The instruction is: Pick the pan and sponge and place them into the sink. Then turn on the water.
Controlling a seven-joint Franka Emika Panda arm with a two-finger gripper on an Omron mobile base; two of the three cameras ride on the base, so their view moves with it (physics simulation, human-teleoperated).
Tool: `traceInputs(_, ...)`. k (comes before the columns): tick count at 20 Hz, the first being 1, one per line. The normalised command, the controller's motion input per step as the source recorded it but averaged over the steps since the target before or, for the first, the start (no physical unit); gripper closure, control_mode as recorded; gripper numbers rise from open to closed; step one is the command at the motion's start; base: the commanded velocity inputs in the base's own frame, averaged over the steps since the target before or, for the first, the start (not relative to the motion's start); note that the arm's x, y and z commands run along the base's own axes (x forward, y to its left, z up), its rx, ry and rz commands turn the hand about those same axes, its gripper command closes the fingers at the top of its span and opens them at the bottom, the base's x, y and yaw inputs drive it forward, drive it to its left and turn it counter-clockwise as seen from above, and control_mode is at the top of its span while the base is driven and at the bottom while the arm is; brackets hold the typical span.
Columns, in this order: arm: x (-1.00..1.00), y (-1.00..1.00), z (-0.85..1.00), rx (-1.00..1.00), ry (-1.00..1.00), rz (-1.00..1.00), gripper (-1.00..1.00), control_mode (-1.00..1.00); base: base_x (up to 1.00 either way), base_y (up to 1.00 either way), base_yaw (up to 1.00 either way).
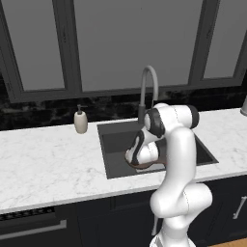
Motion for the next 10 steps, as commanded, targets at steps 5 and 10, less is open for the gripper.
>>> traceInputs(5,0.1,0.0,-0.11,0.0,0.0,0.0,-1.0,-1.0,0.0,0.0,0.0)
traceInputs(10,0.0,0.0,0.0,0.0,0.0,0.0,-1.0,-1.0,0.0,0.0,0.0)
